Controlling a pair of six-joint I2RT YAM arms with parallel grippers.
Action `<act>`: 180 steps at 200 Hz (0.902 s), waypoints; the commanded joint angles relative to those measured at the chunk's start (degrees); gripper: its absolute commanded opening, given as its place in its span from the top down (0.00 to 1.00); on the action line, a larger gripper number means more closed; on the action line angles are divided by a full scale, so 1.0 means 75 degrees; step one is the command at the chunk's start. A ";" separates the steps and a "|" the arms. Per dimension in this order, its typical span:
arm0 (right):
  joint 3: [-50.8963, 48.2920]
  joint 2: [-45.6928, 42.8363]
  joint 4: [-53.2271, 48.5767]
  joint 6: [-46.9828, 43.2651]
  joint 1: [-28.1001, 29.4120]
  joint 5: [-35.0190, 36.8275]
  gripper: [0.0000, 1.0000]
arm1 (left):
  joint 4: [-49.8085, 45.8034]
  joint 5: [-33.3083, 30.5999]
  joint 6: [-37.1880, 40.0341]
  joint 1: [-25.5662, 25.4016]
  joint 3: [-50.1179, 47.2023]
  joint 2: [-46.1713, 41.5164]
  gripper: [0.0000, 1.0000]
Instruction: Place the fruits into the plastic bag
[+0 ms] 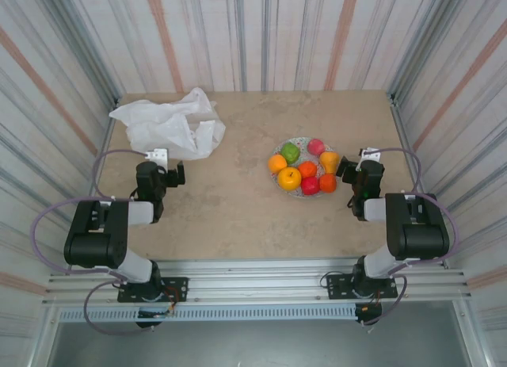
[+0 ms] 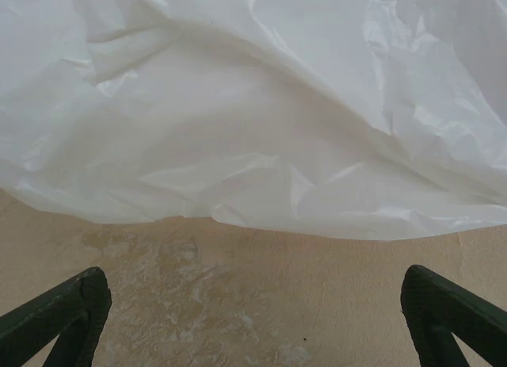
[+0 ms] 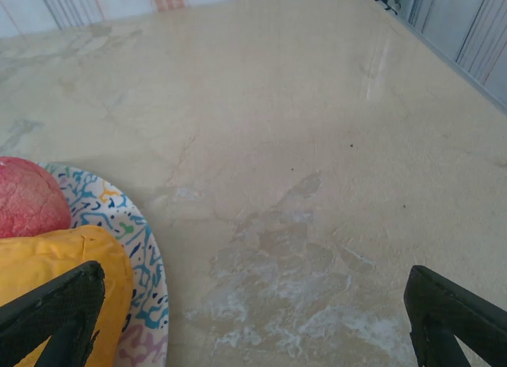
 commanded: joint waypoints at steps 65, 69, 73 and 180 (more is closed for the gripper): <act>-0.0033 0.0035 0.0118 -0.0192 0.0039 -0.0047 0.01 | 0.0191 0.0039 0.0075 0.0081 -0.0059 0.0003 0.01; -0.0038 0.0040 0.0106 -0.0195 0.0043 -0.0053 0.01 | 0.0190 0.0043 0.0072 0.0080 -0.0064 0.0003 0.01; -0.0030 0.0033 0.0112 -0.0194 0.0042 -0.0053 0.01 | 0.0191 0.0039 0.0076 0.0073 -0.0064 0.0000 0.02; -0.0050 0.0025 0.0123 -0.0204 0.0039 -0.0048 0.01 | 0.0233 0.0212 0.0027 0.0155 -0.0087 -0.0034 0.01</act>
